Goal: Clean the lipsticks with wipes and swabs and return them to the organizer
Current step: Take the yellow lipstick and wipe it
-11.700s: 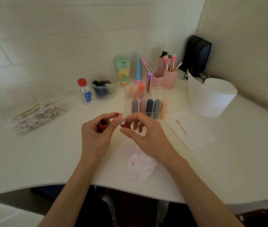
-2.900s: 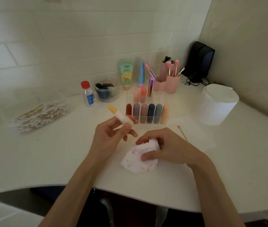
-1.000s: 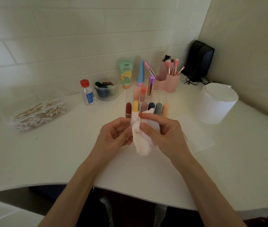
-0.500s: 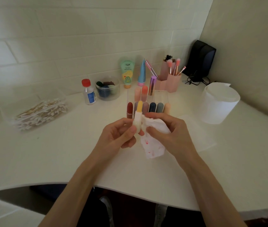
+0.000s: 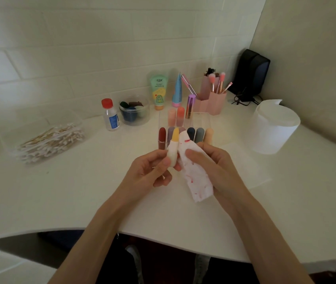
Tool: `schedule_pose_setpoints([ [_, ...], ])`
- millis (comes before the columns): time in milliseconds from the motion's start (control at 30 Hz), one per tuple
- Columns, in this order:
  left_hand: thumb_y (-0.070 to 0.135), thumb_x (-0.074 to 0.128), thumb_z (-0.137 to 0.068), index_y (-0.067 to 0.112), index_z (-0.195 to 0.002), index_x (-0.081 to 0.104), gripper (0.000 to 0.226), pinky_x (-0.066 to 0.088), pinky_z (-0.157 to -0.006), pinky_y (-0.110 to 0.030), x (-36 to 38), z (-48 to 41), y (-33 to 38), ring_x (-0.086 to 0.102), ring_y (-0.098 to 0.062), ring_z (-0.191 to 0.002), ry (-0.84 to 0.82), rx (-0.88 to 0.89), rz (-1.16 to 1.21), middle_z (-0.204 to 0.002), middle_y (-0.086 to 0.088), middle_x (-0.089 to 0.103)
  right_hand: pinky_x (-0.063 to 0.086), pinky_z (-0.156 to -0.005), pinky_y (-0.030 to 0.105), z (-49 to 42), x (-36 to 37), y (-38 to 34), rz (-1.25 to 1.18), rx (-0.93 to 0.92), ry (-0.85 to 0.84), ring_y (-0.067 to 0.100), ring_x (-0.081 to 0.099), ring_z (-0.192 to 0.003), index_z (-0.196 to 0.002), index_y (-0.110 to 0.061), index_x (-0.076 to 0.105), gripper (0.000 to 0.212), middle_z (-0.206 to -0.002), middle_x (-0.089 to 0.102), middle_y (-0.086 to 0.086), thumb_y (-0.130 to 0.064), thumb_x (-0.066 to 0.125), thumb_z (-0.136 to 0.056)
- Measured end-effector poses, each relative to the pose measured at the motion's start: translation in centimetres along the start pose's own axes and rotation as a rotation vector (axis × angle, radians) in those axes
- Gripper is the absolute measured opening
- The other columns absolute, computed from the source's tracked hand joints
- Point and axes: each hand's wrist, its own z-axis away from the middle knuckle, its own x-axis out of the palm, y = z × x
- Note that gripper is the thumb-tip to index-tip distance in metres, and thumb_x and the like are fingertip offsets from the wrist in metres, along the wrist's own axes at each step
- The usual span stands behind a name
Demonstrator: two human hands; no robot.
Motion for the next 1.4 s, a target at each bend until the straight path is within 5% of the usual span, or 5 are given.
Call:
schedule_pose_setpoints([
  [200,0.018,0.047,-0.105,-0.002,-0.115,0.063,0.028,0.036,-0.054,-0.021,-0.2,0.0,-0.3,0.049,-0.013,-0.057,-0.01,0.024,0.005,-0.092,-0.004,0.068,0.059,-0.081,0.031,-0.2,0.4,-0.2,-0.095,0.162,0.066,0.022,0.073,-0.096,-0.1,-0.02,0.078,0.053,-0.093,0.078,0.001,-0.066,0.054,-0.087],
  [367,0.015,0.043,-0.104,-0.002,-0.121,0.062,0.031,0.037,-0.054,-0.019,-0.1,-0.1,-0.3,0.049,-0.008,-0.055,-0.038,0.022,-0.022,-0.08,0.005,0.069,0.057,-0.076,0.021,0.5,0.6,-0.4,-0.068,-0.015,-0.021,0.016,0.076,-0.092,-0.118,-0.011,0.074,0.026,-0.103,0.079,0.002,-0.016,0.07,-0.093],
  [800,0.019,0.05,-0.105,0.004,-0.115,0.072,0.029,0.031,-0.057,-0.02,-0.6,0.0,-1.2,0.032,-0.02,-0.058,-0.062,-0.056,0.092,-0.063,-0.01,0.045,0.059,-0.078,0.03,0.4,1.1,0.3,-0.099,-0.116,-0.206,0.027,0.075,-0.084,-0.11,0.003,0.073,0.018,-0.098,0.076,0.011,-0.004,0.062,-0.098],
  [933,0.011,0.055,-0.1,-0.002,-0.117,0.071,0.027,0.043,-0.055,-0.021,-0.6,0.0,-0.9,0.047,-0.017,-0.055,0.007,-0.056,0.032,-0.067,-0.013,0.062,0.057,-0.082,0.061,-0.1,1.7,1.4,-0.005,-0.214,-0.17,0.041,0.069,-0.093,-0.11,-0.001,0.076,0.023,-0.106,0.071,0.012,-0.017,0.064,-0.1],
  [1400,0.021,0.077,-0.078,0.009,-0.094,0.078,0.02,0.05,-0.053,-0.023,-0.4,-0.1,-0.8,0.058,-0.015,-0.053,0.191,-0.076,-0.091,-0.072,-0.007,0.074,0.057,-0.087,0.059,-0.3,2.2,1.9,0.049,-0.144,-0.031,0.031,0.071,-0.098,-0.111,-0.016,0.079,0.023,-0.109,0.075,0.0,-0.031,0.072,-0.095],
])
